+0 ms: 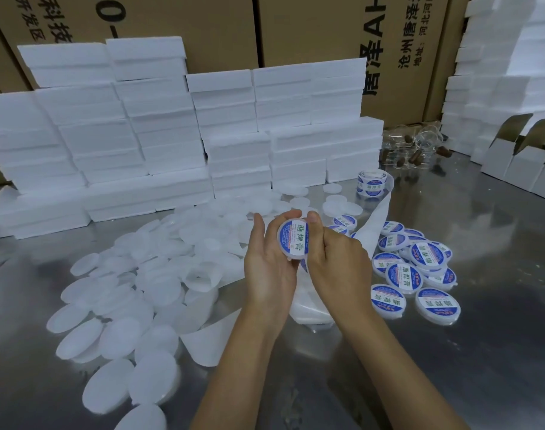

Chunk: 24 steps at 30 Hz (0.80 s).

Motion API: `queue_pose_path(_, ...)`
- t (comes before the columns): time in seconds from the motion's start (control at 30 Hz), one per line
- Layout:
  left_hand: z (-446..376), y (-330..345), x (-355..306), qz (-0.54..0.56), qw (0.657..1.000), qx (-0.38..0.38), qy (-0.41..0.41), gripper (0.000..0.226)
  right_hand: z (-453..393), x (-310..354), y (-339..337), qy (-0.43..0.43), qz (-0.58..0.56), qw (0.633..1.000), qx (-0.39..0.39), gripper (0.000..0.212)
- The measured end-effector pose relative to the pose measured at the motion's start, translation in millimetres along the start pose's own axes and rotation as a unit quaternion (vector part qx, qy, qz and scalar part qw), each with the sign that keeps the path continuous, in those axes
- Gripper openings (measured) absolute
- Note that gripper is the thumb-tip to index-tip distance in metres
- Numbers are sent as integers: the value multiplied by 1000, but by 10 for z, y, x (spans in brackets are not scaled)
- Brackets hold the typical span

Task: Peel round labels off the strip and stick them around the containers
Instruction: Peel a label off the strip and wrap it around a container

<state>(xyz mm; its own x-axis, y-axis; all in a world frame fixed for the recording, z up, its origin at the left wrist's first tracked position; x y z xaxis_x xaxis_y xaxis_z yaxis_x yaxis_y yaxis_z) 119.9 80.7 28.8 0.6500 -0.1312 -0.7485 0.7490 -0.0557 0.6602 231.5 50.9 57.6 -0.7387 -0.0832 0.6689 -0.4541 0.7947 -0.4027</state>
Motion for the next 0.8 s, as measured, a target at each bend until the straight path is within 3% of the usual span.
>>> queue_pose_path(0.17,23,58,-17,-89,995,7,38,60,26,47,-72,-28,81,996,-25,66)
queue_pose_path(0.43,33,103,23,-170,984,2,57,51,-15,-189,49,34,-57,997,44,66)
queue_pose_path(0.6,-51,-103,-20,-249,964,-55,70,26,-135,-733,-54,192,-104,975,37,64)
queue_pose_path(0.73,-115,-312,-128,-242,961,-112,78,22,-79,-1304,-145,414,-215,884,-10,55)
queue_pose_path(0.8,-135,-385,-148,-254,955,-129,80,18,-50,-1388,-149,445,-237,863,-13,52)
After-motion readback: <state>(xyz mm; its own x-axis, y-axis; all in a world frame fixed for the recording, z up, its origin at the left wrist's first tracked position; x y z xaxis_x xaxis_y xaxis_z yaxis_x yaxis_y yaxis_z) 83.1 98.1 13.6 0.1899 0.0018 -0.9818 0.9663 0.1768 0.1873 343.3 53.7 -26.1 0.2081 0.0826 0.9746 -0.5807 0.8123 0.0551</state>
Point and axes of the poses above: each hand's wrist, its own z-axis away from the middle knuckle, its own y-axis out of the palm, x = y × z, the point moved 10 cm from there along -z, towards the middle knuckle, and after that the axes turned 10 degrees about -x, right-handed, at the moved point
